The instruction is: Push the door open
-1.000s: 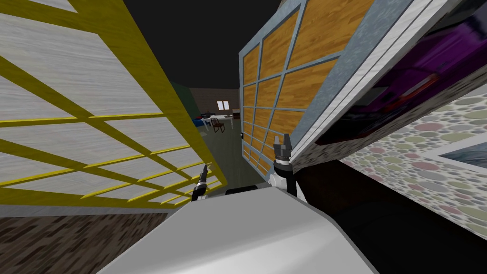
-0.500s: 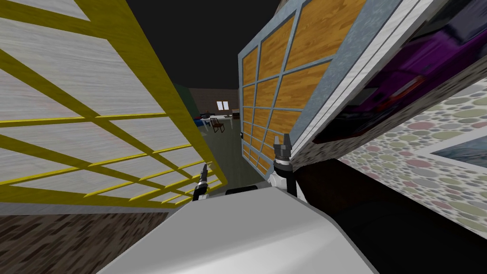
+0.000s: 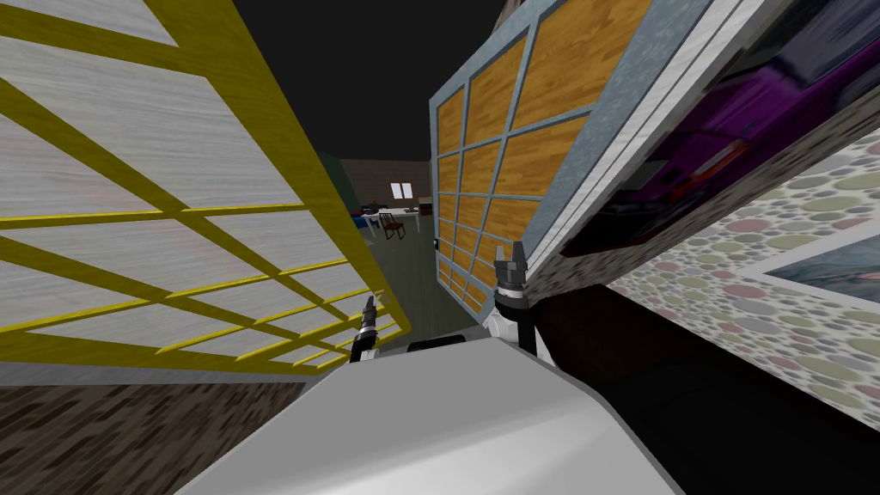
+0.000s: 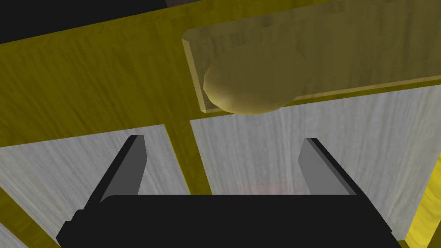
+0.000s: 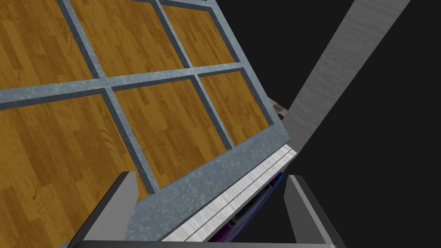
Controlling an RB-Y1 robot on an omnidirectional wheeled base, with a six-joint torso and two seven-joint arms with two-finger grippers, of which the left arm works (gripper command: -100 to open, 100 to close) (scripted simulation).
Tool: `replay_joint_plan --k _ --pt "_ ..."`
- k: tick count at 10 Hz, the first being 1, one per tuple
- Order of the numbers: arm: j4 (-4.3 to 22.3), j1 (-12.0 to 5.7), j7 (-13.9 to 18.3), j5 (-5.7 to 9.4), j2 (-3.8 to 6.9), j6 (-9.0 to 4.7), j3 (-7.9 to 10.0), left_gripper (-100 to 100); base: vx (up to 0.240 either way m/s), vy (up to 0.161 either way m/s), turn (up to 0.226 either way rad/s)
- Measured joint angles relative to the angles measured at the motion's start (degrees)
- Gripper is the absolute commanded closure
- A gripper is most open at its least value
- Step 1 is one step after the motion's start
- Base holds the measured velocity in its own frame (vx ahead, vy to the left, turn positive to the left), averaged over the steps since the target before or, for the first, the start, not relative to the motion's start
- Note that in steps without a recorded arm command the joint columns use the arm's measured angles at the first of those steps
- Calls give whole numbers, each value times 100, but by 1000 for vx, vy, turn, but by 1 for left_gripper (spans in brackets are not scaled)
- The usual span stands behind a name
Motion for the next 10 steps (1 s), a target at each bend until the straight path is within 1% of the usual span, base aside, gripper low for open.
replay_joint_plan --k 10 --pt "75 -146 1420 368 -129 43 -117 -100 -36 7 -19"
